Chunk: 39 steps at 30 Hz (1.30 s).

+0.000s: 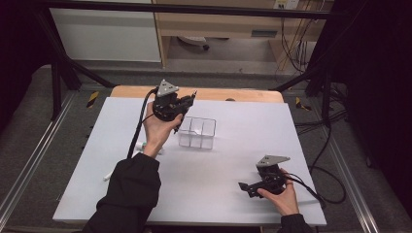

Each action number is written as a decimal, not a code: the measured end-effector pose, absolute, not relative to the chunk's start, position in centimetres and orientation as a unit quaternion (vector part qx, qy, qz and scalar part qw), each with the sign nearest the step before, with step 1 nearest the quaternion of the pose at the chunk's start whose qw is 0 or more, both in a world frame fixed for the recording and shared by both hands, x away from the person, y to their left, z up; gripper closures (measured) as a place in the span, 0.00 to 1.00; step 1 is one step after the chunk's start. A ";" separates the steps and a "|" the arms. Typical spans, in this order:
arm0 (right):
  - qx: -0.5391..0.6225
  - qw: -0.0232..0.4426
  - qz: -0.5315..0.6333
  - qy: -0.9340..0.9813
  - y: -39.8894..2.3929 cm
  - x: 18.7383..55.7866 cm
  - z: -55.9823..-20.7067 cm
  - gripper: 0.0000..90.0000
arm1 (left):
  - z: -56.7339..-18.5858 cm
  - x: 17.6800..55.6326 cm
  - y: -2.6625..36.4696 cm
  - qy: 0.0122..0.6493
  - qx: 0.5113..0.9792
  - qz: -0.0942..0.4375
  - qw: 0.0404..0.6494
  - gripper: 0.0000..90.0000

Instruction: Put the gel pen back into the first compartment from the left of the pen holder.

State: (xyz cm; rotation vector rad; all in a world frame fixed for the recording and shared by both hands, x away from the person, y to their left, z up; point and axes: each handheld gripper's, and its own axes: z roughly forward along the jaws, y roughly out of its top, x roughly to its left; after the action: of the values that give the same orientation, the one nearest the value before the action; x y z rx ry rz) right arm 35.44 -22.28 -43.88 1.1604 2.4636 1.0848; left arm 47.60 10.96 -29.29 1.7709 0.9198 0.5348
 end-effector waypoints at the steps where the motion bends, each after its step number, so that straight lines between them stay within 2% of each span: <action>1: 0.394 0.105 0.368 0.836 -22.3 35.4 -43.9 0.01 | -29.3 47.8 10.9 0.383 0.736 0.224 0.512 0.89; 30: 0.392 0.104 0.366 0.837 -22.2 35.4 -44.0 0.01 | -32.5 52.5 9.0 0.381 0.744 0.230 0.498 0.89; 39: 0.391 0.104 0.363 0.839 -22.2 35.4 -44.0 0.01 | -33.5 52.8 8.8 0.372 0.753 0.223 0.494 0.89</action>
State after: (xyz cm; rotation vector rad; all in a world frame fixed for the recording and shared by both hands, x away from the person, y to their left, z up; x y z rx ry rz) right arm 35.43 -22.21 -44.02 1.1532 2.4748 1.0716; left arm 52.81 8.83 -33.46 1.8261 0.9030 0.5406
